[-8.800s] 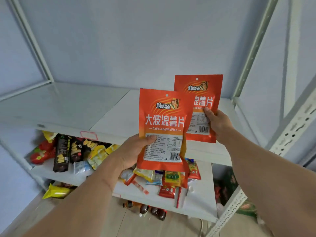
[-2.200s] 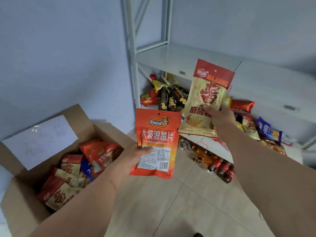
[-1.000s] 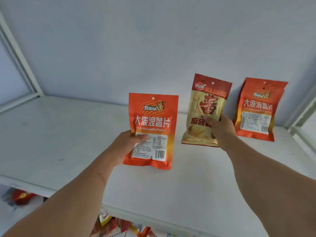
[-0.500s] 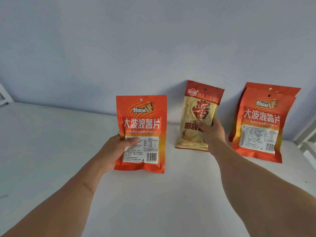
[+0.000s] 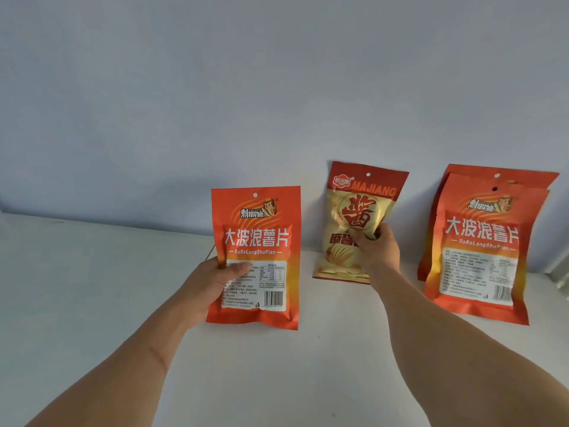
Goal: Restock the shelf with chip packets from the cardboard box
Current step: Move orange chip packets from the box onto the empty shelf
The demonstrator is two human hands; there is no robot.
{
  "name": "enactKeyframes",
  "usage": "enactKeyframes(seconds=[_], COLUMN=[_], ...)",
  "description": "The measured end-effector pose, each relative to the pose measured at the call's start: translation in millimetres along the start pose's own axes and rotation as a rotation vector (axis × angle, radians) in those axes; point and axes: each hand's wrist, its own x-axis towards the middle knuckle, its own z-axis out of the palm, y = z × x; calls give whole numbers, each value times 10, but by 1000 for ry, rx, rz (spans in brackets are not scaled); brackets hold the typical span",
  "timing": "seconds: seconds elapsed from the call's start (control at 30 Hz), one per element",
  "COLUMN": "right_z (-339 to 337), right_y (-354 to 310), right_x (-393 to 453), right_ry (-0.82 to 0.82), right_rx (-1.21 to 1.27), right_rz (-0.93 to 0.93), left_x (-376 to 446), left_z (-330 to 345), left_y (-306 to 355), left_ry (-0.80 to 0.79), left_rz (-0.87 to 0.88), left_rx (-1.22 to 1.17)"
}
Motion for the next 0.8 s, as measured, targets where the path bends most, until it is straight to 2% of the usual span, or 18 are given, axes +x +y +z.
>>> enactKeyframes(seconds=[0.27, 0.4, 0.53, 0.67, 0.8], right_z=[-112, -290, -596, -1021, -1503], right_y=[-135, -301, -307, -139, -14], right_x=[-69, -283, -642, -993, -1162], right_ry=[-39, 17, 85, 20, -9], right_rx=[-30, -124, -488, -957, -1196], right_rz=[33, -15, -152, -327, -374], left_x=[15, -71, -96, -157, -227], left_z=[168, 296, 443, 805, 1313], left_y=[31, 62, 27, 1, -31], left_ry=[-22, -62, -105, -155, -202], left_rz=[36, 60, 83, 107, 126], left_rx=[-26, -33, 3, 39, 26])
